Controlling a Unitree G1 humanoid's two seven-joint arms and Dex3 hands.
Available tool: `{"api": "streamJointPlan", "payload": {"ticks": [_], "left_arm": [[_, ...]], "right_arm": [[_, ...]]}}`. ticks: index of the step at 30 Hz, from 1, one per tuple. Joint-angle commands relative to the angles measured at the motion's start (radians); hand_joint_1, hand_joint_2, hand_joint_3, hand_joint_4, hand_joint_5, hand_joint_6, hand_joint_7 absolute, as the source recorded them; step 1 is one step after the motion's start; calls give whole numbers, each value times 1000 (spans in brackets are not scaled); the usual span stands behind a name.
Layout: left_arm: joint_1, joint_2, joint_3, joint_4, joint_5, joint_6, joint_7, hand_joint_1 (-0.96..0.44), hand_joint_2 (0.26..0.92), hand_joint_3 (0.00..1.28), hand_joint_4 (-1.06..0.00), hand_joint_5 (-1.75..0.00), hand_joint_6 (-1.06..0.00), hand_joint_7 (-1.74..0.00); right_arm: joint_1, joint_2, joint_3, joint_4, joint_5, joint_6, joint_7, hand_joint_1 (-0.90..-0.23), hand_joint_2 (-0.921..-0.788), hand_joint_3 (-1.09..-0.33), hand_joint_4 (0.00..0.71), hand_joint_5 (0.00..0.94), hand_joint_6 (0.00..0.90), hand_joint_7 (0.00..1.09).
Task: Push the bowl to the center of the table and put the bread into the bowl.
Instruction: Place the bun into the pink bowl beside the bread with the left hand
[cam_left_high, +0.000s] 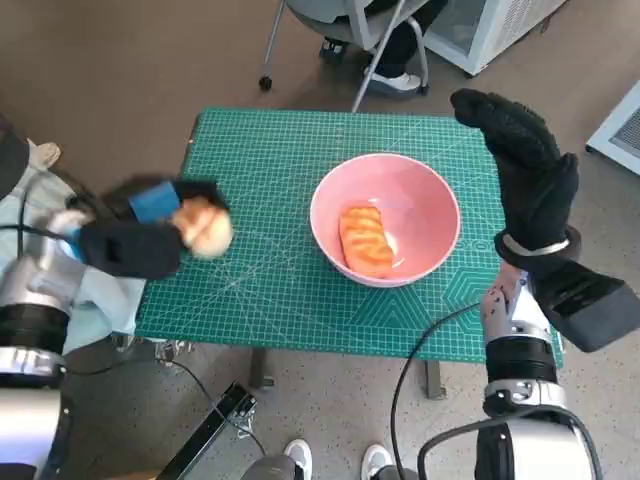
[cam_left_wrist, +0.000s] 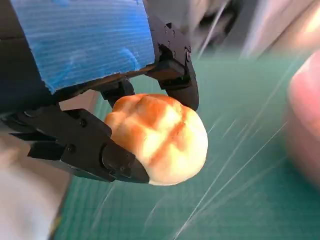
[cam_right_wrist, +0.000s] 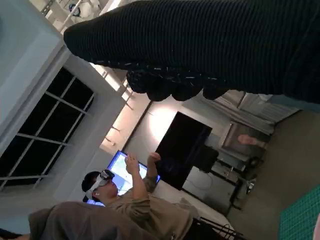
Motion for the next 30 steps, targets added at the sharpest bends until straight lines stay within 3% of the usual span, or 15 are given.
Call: {"api": "streamJointPlan", "payload": {"ticks": [1, 14, 22, 24, 26, 27, 28, 30], "left_arm": [[-76, -26, 28, -71, -42, -22, -9, 2, 910, 97, -577, -1317, -714, -1054], [-187, -208, -37, -164, 19, -31, 67, 1, 902, 87, -628, -1208, -716, -1108], [-261, -333, -108, 37, 92, -133, 162, 1, 902, 75, -617, -1294, -762, -981], [-275, -366, -123, 94, 104, -135, 174, 0, 912, 71, -609, -1314, -740, -991], [-282, -390, -136, 134, 112, -111, 162, 0, 916, 128, -567, -1303, -629, -1155], [-285, -398, -142, 149, 116, -99, 155, -39, 901, 134, -488, -1062, -489, -1022], [-285, -405, -153, 157, 126, -76, 142, -53, 900, 130, -475, -945, -450, -955], [-285, -414, -173, 165, 141, -43, 120, -106, 893, 85, -369, -486, -251, -741]], "right_arm": [[6, 4, -1, 18, -4, 3, -6, -585, -921, -705, 325, 0, 9, 780], [6, 9, 1, 19, -5, 8, -9, -599, -921, -695, 325, 0, 7, 775], [10, 4, 1, 13, -8, 9, -13, -595, -921, -694, 325, 0, 10, 769], [13, 2, 2, 8, -9, 8, -14, -592, -921, -695, 325, 0, 11, 768], [15, 0, 2, 4, -11, 5, -16, -590, -921, -695, 325, 0, 13, 768], [16, -2, 3, 3, -12, 4, -16, -589, -921, -695, 325, 0, 15, 769], [18, -3, 2, 2, -12, 2, -17, -588, -921, -695, 325, 0, 16, 769], [21, -6, 2, -2, -11, 0, -17, -588, -921, -695, 326, 0, 17, 770]]}}
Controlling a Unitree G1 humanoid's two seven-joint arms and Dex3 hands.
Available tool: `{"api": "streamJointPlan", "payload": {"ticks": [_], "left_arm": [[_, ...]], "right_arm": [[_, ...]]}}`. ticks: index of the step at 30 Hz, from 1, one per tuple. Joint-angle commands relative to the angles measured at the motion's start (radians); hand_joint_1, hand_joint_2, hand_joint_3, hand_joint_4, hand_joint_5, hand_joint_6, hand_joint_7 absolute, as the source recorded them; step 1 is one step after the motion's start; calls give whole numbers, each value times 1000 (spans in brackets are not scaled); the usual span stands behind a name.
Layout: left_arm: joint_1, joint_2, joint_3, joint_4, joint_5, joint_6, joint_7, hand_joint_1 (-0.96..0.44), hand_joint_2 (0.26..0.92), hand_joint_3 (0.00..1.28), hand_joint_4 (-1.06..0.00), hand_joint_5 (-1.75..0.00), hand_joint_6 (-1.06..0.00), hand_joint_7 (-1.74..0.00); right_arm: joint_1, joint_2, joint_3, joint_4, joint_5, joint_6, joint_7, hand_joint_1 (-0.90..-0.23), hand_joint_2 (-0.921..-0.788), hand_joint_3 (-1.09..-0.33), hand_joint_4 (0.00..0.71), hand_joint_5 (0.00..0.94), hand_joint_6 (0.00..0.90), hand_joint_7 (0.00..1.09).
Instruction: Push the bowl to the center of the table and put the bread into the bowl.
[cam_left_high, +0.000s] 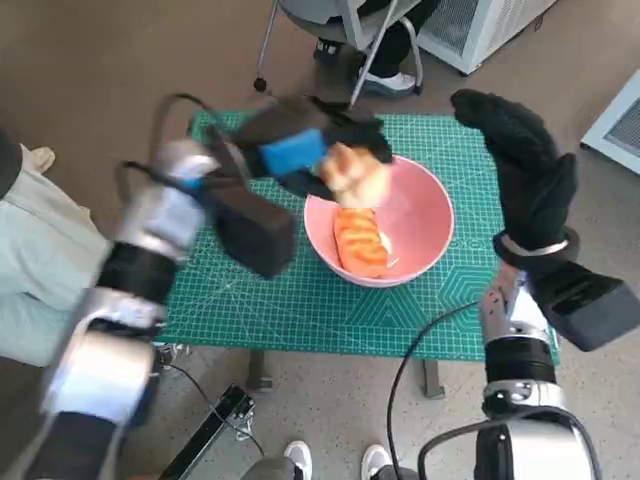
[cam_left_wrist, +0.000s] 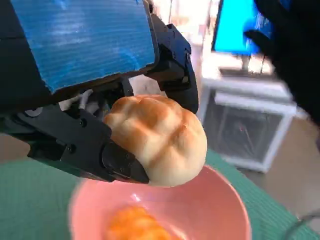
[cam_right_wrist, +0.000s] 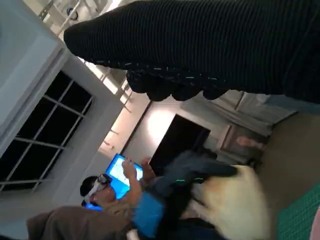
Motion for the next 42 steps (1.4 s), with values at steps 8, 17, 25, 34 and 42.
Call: {"api": "streamJointPlan", "payload": {"ticks": [8, 17, 25, 34, 42], "left_arm": [[-14, -28, -71, 51, 62, 107, -77, -211, 829, 9, -35, -29, -14, -463], [9, -27, -38, 70, 29, 58, -33, -274, 814, 2, 0, 0, 0, -418], [36, -49, 129, 95, -173, -4, -33, -334, 880, 20, -145, -52, -100, -476], [133, -115, 356, -19, -467, 4, -25, -354, 919, 85, -457, -70, -367, -409], [304, -160, 431, -347, -647, 91, -38, -297, 921, 165, -454, -47, -219, -626]], "right_arm": [[35, -17, -4, -25, -5, 0, -6, -589, -921, -693, 326, 1, 15, 770], [46, -23, -3, -47, -14, -1, -25, -600, -921, -693, 327, 1, 4, 765], [38, -24, 1, -51, -24, -3, -45, -603, -921, -693, 328, 1, -1, 758], [28, -16, 7, -63, -31, 4, -65, -585, -921, -695, 328, 1, -1, 750], [27, -5, 20, -94, -55, 17, -108, -573, -921, -698, 329, 1, 0, 746]]}}
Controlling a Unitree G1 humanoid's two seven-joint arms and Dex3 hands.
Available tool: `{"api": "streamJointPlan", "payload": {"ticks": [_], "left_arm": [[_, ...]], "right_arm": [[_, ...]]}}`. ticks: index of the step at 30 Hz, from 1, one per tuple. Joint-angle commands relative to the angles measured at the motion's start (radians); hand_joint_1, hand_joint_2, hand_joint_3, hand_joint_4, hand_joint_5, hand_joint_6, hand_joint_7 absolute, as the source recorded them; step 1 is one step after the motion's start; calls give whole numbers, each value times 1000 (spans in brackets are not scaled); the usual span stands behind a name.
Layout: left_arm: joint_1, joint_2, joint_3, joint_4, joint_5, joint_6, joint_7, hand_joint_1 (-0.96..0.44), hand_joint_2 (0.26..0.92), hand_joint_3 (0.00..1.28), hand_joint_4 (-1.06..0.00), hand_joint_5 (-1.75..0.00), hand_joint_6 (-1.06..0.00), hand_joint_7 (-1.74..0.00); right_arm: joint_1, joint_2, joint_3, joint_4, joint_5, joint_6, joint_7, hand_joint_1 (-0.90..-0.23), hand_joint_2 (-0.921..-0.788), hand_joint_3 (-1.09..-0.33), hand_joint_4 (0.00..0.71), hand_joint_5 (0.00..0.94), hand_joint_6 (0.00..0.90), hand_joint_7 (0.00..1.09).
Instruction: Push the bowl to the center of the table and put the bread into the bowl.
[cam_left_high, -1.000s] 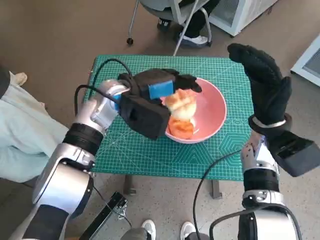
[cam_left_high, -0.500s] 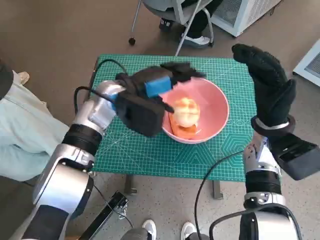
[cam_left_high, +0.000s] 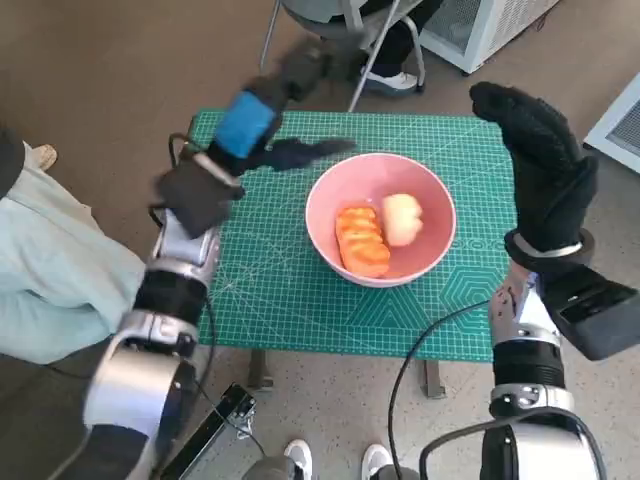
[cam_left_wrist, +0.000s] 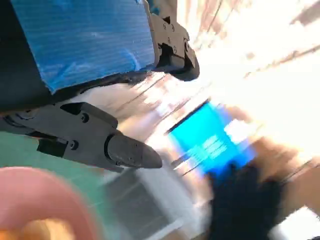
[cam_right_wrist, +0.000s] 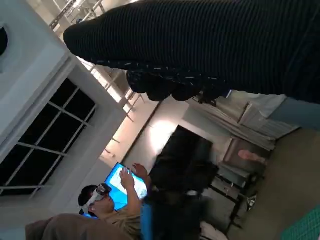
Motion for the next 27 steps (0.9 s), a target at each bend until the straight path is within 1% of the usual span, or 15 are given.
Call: {"api": "streamJointPlan", "payload": {"ticks": [1, 6, 9, 12, 13, 16, 19, 27], "left_arm": [[111, -21, 27, -209, -74, 67, 3, -283, 921, 177, -443, -44, -182, -683], [210, -43, 45, -371, -156, 134, -6, -270, 921, 199, -410, -36, -105, -808], [251, -55, 55, -427, -197, 164, -13, -280, 921, 198, -396, -32, -97, -832], [282, -66, 61, -467, -215, 179, -8, -293, 921, 190, -392, -32, -111, -823], [289, -68, 62, -475, -218, 182, -7, -296, 921, 189, -392, -33, -114, -820], [308, -75, 66, -499, -214, 191, 8, -313, 921, 179, -390, -32, -143, -780], [314, -76, 66, -502, -207, 191, 12, -310, 921, 178, -389, -31, -153, -764], [327, -75, 66, -501, -181, 187, 21, -310, 921, 180, -389, -31, -162, -746]], "right_arm": [[5, 12, 13, -19, -25, 18, -35, -570, -921, -698, 329, 1, 0, 746], [2, 13, 22, -40, -54, 23, -75, -554, -921, -707, 332, 3, 3, 748], [1, 12, 26, -54, -69, 32, -97, -551, -921, -716, 335, 4, 8, 751], [3, 14, 32, -75, -75, 48, -113, -553, -921, -720, 336, 4, 10, 754], [3, 15, 34, -80, -75, 52, -116, -554, -921, -720, 336, 4, 10, 755], [4, 12, 47, -102, -92, 60, -127, -555, -921, -722, 340, 6, 10, 758], [5, 10, 51, -109, -101, 62, -135, -554, -921, -723, 344, 8, 9, 760], [8, 7, 62, -122, -106, 70, -147, -553, -921, -728, 348, 8, 7, 764]]}}
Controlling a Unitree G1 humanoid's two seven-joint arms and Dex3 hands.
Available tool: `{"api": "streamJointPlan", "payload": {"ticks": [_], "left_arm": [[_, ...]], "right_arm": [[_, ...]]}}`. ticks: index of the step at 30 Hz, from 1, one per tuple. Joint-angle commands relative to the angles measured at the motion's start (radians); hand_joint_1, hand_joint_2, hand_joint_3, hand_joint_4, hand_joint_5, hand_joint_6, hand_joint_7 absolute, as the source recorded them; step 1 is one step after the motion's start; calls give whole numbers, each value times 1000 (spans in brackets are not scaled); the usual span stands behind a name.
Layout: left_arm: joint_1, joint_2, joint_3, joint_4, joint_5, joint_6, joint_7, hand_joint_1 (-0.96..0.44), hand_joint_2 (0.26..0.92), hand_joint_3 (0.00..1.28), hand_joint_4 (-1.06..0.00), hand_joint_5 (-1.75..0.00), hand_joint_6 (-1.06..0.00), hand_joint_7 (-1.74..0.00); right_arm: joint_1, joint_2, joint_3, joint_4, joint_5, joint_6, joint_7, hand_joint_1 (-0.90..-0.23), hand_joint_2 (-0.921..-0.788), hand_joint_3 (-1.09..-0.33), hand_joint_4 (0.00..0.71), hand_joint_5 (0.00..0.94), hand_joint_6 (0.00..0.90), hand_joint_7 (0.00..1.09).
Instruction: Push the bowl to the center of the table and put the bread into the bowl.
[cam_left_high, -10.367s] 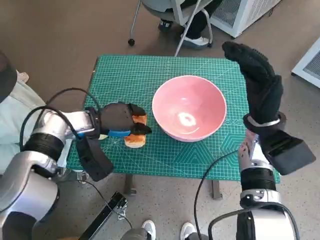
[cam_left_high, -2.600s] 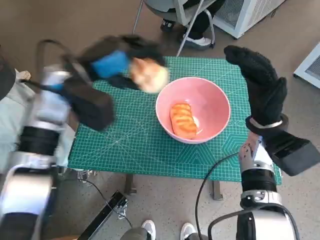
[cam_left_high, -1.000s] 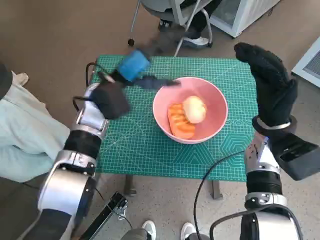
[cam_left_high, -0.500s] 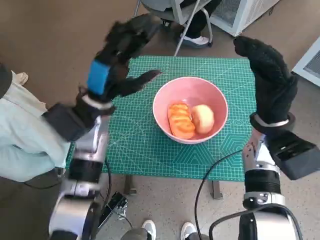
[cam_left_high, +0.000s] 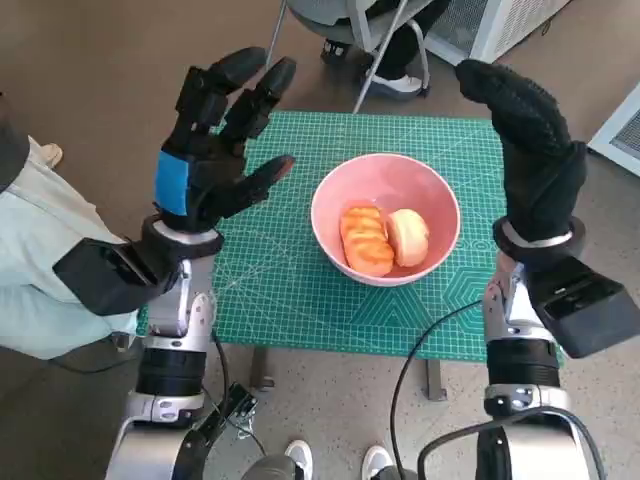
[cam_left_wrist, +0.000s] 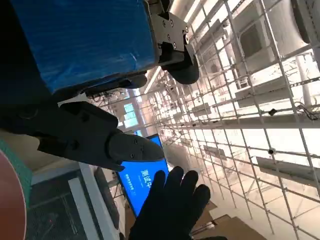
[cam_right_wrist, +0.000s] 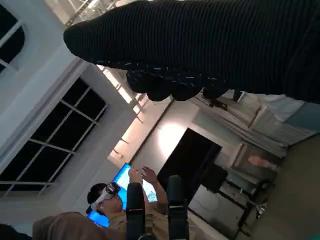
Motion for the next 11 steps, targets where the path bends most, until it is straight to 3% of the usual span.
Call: {"api": "streamJointPlan", "payload": {"ticks": [1, 11], "left_arm": [[15, -1, 1, -14, 25, -1, 11, -313, 921, 180, -390, -31, -163, -743], [17, -12, 6, -2, 35, -14, 15, -321, 921, 190, -402, -33, -177, -693]], "right_arm": [[11, -8, 9, -9, -15, 18, -10, -554, -921, -729, 348, 8, 7, 764], [11, -15, 11, -27, -11, 32, -8, -559, -921, -730, 349, 8, 3, 766]]}}
